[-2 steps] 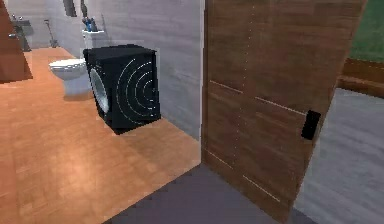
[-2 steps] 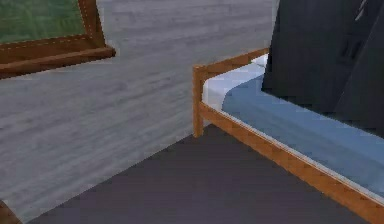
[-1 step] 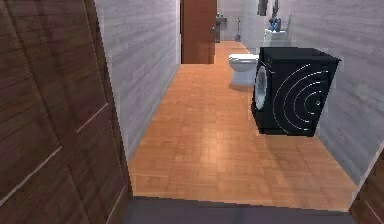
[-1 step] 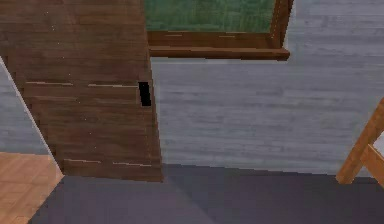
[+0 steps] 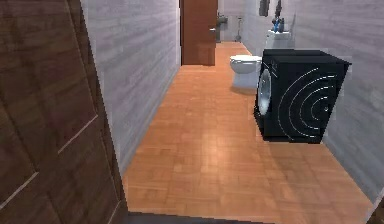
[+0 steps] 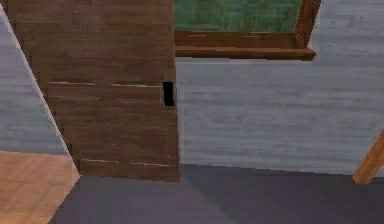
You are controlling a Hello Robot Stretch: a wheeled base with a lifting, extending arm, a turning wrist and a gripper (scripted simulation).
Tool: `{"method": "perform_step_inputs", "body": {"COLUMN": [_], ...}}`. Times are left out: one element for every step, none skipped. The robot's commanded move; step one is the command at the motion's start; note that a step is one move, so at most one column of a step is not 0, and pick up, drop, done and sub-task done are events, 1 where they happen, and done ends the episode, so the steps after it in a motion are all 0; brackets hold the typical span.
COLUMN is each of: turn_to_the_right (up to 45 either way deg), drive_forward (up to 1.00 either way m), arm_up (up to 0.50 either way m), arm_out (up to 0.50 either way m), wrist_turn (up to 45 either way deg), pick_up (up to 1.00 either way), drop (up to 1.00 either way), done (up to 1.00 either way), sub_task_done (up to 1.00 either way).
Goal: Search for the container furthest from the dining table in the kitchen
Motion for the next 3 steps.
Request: {"method": "perform_step_inputs", "body": {"turn_to_the_right": [0.0, 0.0, 3.0], "drive_forward": [1.0, 1.0, 0.0], "arm_up": [0.0, 0.0, 0.0], "arm_out": [0.0, 0.0, 0.0], "wrist_turn": [0.0, 0.0, 0.0], "pick_up": [0.0, 0.0, 0.0], "drop": [0.0, 0.0, 0.0], "done": [0.0, 0.0, 0.0], "sub_task_done": [0.0, 0.0, 0.0]}}
